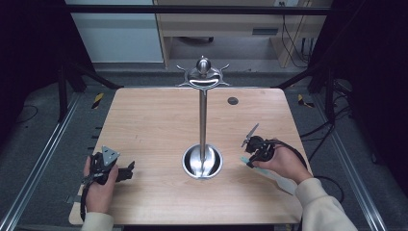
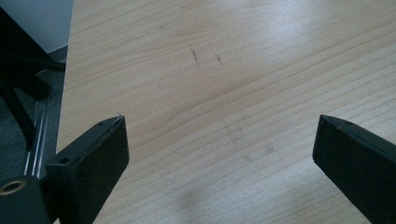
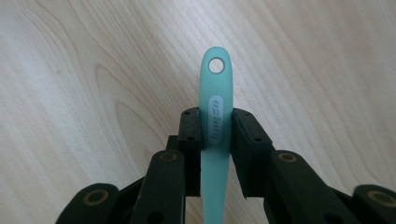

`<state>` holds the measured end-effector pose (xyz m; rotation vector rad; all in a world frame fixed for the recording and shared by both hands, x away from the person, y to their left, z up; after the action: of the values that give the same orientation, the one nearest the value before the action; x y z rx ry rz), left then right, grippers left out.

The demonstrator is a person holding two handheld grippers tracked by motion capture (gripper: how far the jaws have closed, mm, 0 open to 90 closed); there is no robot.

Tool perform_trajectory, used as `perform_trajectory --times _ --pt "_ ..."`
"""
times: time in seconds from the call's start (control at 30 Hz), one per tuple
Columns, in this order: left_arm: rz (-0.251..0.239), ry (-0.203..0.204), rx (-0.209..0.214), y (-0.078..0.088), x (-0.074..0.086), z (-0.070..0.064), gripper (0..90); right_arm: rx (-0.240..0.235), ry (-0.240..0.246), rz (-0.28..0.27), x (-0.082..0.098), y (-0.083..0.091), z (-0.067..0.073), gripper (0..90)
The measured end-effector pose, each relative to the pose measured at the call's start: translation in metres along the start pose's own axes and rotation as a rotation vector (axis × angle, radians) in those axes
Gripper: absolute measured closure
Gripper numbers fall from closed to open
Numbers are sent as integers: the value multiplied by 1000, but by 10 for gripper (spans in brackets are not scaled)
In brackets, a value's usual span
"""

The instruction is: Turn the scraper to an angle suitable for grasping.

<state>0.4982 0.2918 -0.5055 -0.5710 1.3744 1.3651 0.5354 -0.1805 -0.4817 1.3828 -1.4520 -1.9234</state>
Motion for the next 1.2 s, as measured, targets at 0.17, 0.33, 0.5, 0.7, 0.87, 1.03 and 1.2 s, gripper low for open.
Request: perform_trajectory --times 0.17,0.33,0.5,0.7,0.87,1.03,1.2 --pt "-1 2 -3 0 0 1 34 27 1 -58 -10 27 0 746" --pt "2 5 0 -1 1 0 34 45 -1 -144 -23 53 1 745" --pt "4 8 -2 0 2 0 34 54 0 -205 -30 66 -2 745" --pt "4 5 1 -1 1 -1 34 65 -6 -284 -38 86 -2 745" --pt "4 8 5 -1 2 -1 34 62 -8 -361 -47 103 1 745" --pt "4 9 4 -1 2 -1 34 64 -33 -436 -53 116 1 745" --pt "3 8 7 -1 1 -2 34 65 -47 -508 -56 125 -1 746"
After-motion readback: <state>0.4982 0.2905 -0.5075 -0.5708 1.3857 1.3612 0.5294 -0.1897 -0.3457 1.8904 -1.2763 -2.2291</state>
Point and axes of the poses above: each handheld gripper's, and its own axes: y roughly backward along the jaws, x roughly out of its underside, z roughly to its left, the point moved 5 cm from there along -y, roughly forward along the jaws, and after that the axes turned 13 degrees about -z, right-handed, at the moved point
